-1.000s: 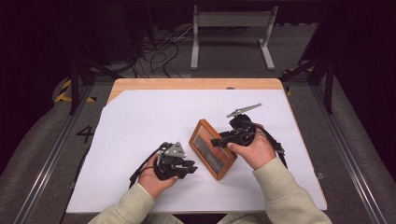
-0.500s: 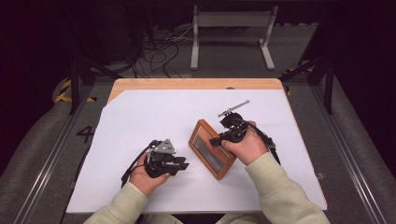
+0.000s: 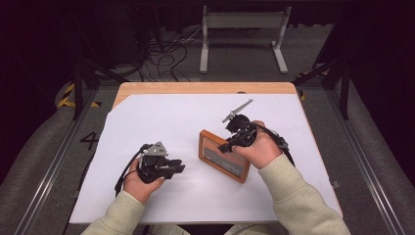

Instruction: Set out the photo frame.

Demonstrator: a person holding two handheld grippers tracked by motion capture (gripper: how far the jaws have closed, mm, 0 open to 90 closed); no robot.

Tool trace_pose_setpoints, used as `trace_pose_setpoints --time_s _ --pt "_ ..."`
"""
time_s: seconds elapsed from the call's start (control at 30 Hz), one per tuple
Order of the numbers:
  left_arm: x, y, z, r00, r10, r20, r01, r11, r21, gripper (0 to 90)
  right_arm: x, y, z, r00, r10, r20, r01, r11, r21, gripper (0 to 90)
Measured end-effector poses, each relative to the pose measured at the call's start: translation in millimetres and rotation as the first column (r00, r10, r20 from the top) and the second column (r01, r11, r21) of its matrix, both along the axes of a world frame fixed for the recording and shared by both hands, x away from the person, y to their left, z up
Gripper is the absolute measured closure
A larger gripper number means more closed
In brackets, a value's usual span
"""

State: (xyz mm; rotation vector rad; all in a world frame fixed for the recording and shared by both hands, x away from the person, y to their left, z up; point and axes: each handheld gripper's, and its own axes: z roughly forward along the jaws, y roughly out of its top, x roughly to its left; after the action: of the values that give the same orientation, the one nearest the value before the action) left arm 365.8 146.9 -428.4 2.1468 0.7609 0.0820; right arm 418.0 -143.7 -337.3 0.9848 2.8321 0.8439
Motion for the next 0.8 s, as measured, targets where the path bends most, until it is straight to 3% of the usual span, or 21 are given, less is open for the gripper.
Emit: trace_pose_setpoints --time_s 0.17,0.23,0.37,0.4,0.63,0.7,0.73,0.77,0.8 --pt "-0.1 8.8 -0.1 0.9997 0.026 0.003 -0.026 0.9997 -0.003 71.2 3.6 1.6 8.2 0.9907 0.136 -0.004 -0.136 0.991 -0.011 69.9" --pt "-0.6 12.6 -0.4 0.9993 0.038 0.0 -0.038 0.9993 -0.006 71.2 4.8 2.5 10.3 0.9805 0.197 -0.004 -0.197 0.98 -0.004 69.9" --pt "-0.9 18.0 -0.5 0.9986 0.053 -0.002 -0.053 0.9985 -0.012 71.2 10.3 3.2 11.8 0.9517 0.307 -0.003 -0.307 0.951 0.026 69.9" --pt "-1.3 19.7 -0.4 0.9982 0.059 -0.002 -0.059 0.9981 -0.014 71.2 10.3 3.2 11.8 0.9517 0.307 -0.003 -0.307 0.951 0.026 69.9" --pt "-2.1 26.7 -1.7 0.9964 0.084 -0.009 -0.084 0.9963 -0.018 71.2 22.3 8.1 1.7 0.8774 0.48 0.007 -0.479 0.876 0.054 69.9" --pt "-1.3 28.2 -2.0 0.9969 0.078 -0.003 -0.078 0.9968 -0.015 71.2 24.1 10.0 -3.2 0.861 0.509 0.003 -0.508 0.86 0.049 69.9" --pt "-1.3 28.2 -2.0 0.9969 0.078 -0.003 -0.078 0.9968 -0.015 71.2 24.1 10.0 -3.2 0.861 0.509 0.003 -0.508 0.86 0.049 69.9" --pt "-1.8 28.4 -2.1 0.9964 0.084 -0.011 -0.084 0.9963 -0.019 71.2 25.7 11.8 -7.8 0.8522 0.523 -0.001 -0.523 0.851 0.045 69.9" --pt "-1.7 28.6 -2.0 0.9963 0.085 -0.014 -0.086 0.9962 -0.019 71.2 25.7 11.8 -7.8 0.8522 0.523 -0.001 -0.523 0.851 0.045 69.9"
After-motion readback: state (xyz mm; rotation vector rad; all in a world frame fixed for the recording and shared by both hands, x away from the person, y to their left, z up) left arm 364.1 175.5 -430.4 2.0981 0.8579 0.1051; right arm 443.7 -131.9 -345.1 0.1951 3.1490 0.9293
